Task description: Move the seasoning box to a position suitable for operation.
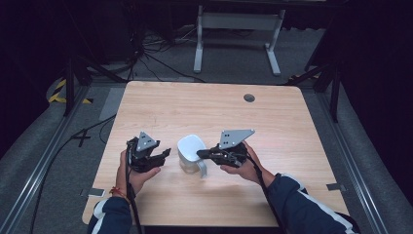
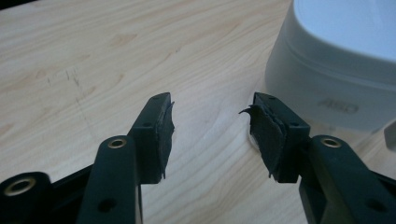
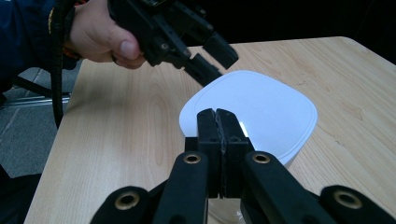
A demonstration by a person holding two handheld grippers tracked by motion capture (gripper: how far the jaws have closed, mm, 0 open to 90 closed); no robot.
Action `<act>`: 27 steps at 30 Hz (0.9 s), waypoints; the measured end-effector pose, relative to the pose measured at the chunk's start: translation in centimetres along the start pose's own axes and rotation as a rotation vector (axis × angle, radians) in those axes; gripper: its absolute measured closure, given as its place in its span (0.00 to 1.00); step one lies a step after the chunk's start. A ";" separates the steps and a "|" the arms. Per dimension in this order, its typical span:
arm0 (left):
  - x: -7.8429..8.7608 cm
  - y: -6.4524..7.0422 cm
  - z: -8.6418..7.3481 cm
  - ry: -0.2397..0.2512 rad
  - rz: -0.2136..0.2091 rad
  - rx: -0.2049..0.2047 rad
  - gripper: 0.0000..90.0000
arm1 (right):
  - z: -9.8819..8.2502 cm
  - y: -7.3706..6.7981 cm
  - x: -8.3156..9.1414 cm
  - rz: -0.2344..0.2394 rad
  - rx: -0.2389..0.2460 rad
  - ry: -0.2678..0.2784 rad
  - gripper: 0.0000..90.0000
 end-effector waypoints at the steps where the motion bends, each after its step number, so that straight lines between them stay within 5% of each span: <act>1: 0.0 0.0 0.0 0.000 0.000 0.000 0.56 | 0.0 0.0 0.0 0.000 0.000 0.000 1.00; 6: -0.8 0.6 1.1 -0.031 -0.002 -0.023 0.58 | -0.1 -0.1 0.1 0.010 -0.003 0.003 1.00; 12: -1.0 1.2 1.6 -0.010 -0.016 -0.025 0.62 | -0.2 -0.3 0.2 0.012 0.006 0.000 1.00; 19: 0.3 1.9 2.9 0.050 -0.036 -0.063 0.71 | -0.4 -0.4 0.4 0.015 0.010 -0.004 1.00; 27: 1.1 3.2 3.7 0.063 -0.075 -0.128 0.87 | -0.5 -0.3 0.4 0.013 0.015 -0.015 1.00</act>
Point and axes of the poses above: each handheld gripper's, and its own axes: x roughly backward along the jaws, z roughly out of its top, y roughly to its right, the point moved 10 cm from there along -x, roughly forward along the jaws, and after that the axes turned 1 degree about -y, right-handed, at the moved point
